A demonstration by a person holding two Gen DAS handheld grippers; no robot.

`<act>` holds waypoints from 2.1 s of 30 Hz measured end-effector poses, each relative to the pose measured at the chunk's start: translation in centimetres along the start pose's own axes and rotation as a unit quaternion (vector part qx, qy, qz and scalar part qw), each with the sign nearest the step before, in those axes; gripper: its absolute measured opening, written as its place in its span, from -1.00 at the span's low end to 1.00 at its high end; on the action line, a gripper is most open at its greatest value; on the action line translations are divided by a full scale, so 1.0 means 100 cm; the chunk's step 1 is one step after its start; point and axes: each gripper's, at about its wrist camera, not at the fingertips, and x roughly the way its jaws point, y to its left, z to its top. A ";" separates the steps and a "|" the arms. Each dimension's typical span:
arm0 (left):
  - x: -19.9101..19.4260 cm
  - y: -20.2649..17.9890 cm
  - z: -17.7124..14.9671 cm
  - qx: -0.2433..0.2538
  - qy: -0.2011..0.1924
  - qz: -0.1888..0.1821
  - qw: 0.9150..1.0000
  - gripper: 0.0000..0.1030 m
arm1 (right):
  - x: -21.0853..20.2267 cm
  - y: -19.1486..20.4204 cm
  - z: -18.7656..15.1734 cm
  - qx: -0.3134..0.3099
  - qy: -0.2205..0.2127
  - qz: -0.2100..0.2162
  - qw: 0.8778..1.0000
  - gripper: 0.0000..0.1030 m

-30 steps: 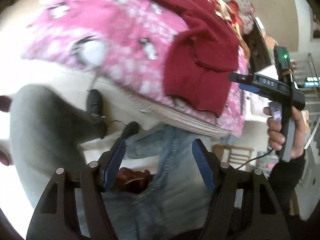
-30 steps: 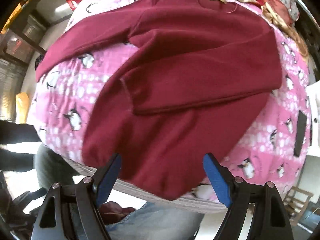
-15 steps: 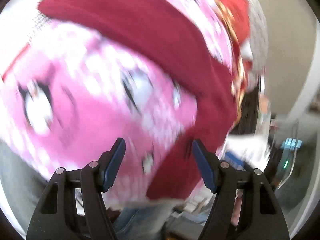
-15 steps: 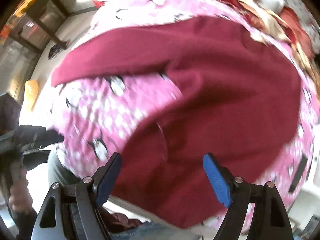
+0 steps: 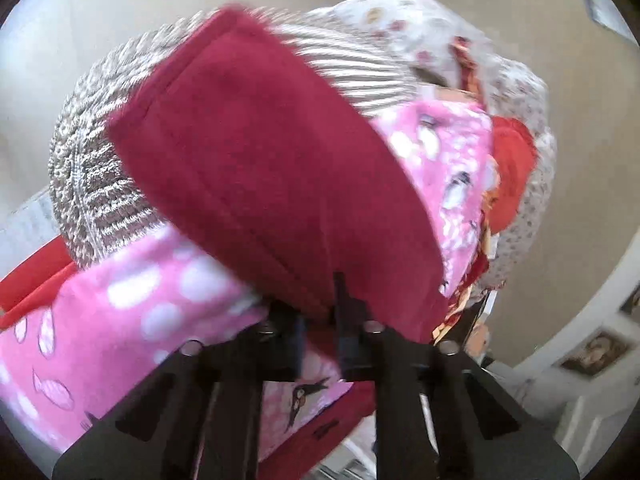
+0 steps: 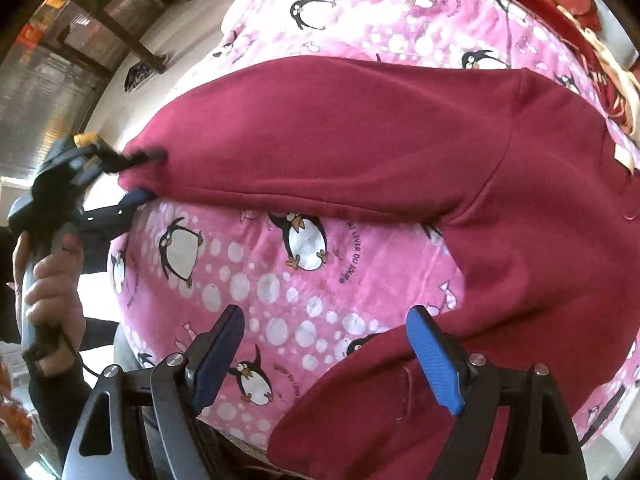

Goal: Fold small clothes

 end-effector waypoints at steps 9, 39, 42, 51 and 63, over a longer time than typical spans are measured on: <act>-0.024 -0.083 -0.126 0.177 -0.052 -0.021 0.983 -0.89 | -0.012 -0.026 -0.011 -0.009 0.001 0.037 0.999 0.57; 0.179 -0.141 -0.422 0.574 -0.019 0.206 0.792 -0.89 | -0.040 -0.249 -0.085 0.127 -0.035 0.261 0.956 0.58; 0.185 -0.135 -0.438 0.594 -0.024 0.221 0.773 -0.89 | 0.003 -0.233 -0.074 0.117 0.043 0.253 0.959 0.22; 0.189 -0.146 -0.483 0.664 -0.023 0.203 0.719 -0.86 | -0.027 -0.254 -0.121 0.105 -0.045 0.264 0.958 -0.81; 0.107 -0.104 -0.392 0.576 0.030 0.158 0.801 0.14 | 0.008 -0.311 -0.164 0.197 -0.115 0.217 0.949 0.09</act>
